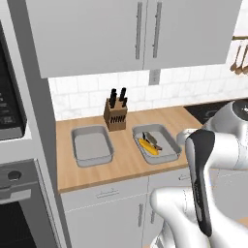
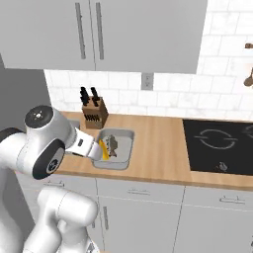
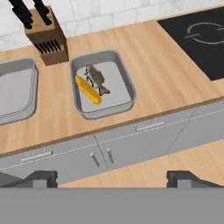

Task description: Place one corn and one fish in each tupperware on the nearby counter, to pack two identical lunches.

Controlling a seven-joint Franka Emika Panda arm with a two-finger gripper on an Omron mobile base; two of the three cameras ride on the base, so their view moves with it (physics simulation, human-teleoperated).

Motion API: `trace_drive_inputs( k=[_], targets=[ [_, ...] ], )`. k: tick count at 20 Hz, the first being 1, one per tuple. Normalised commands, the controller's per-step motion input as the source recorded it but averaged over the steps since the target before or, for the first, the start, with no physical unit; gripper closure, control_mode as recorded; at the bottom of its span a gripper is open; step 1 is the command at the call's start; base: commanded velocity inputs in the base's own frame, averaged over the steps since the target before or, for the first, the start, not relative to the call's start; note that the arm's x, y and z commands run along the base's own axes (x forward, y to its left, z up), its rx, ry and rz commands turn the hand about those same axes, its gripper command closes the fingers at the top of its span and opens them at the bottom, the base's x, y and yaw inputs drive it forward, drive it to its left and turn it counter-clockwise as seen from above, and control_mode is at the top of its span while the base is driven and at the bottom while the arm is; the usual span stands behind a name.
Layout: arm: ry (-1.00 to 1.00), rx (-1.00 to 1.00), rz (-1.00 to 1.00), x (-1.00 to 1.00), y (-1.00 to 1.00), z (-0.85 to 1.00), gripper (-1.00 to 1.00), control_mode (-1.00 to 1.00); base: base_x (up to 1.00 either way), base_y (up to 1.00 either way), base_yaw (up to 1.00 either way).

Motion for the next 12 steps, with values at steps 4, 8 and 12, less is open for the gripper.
trace_drive_inputs(
  k=[4, 8, 12],
  targets=[
    [0.0, 0.0, 0.0, 0.0, 0.0, 0.0, -1.0, 1.0, -1.0, 0.41, -0.08],
    [0.0, 0.0, 0.0, 0.0, 0.0, 0.0, -1.0, 1.0, -1.0, 0.78, 0.0],
    [0.0, 0.0, 0.0, 0.0, 0.0, 0.0, -1.0, 1.0, -1.0, 1.0, 0.05]
  ],
)
